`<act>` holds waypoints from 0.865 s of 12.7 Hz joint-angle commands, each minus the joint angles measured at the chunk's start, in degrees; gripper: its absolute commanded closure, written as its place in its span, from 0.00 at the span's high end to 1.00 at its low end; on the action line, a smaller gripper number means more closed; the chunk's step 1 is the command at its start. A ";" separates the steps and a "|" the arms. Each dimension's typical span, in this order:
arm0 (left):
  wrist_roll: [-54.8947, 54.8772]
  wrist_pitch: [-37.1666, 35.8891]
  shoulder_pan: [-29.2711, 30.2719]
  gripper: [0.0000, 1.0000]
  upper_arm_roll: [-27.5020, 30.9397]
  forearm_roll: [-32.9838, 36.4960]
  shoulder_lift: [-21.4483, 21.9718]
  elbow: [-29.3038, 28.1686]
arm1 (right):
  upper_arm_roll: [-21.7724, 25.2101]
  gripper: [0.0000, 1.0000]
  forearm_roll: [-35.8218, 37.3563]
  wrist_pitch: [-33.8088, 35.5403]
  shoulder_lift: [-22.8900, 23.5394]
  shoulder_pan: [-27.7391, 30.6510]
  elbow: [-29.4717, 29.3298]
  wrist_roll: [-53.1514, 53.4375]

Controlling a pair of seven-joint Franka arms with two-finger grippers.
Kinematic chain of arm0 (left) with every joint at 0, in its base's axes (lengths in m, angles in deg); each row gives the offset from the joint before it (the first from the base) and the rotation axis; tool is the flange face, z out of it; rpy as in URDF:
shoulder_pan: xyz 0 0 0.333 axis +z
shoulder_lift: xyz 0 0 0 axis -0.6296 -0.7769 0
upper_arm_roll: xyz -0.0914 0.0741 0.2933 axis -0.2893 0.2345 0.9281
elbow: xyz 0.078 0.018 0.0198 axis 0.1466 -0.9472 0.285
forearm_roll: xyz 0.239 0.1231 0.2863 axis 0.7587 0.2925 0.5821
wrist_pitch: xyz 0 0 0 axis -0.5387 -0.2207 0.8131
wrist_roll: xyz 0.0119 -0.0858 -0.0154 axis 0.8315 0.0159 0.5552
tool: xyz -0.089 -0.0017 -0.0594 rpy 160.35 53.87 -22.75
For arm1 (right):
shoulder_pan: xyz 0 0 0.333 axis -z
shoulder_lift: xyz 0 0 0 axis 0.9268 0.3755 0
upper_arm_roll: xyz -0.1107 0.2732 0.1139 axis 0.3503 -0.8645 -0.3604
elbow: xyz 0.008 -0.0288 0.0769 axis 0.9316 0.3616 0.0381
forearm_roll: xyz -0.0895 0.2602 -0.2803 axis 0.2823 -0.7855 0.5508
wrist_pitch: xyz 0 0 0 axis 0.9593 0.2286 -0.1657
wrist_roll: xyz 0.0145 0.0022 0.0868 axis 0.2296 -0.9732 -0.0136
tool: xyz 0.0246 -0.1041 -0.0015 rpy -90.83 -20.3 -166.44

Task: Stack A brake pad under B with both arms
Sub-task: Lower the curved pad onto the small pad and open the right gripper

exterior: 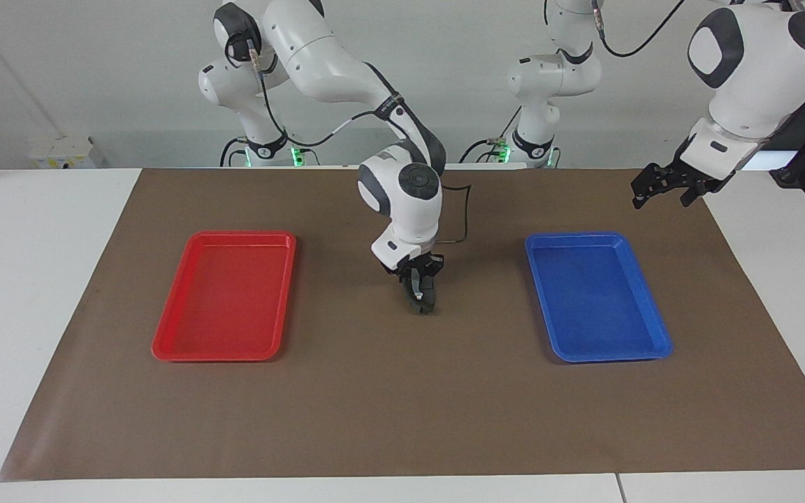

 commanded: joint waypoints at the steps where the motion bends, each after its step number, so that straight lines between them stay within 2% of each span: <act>1: 0.43 -0.06 0.22 1.00 -0.25 0.34 1.19 -0.97 | -0.24 0.00 -0.44 -2.89 -1.64 -0.04 2.89 1.05; 11: 0.43 -0.06 0.22 1.00 -0.25 0.34 1.19 -0.97 | -0.24 0.00 -0.44 -4.57 -1.73 -0.83 3.68 0.87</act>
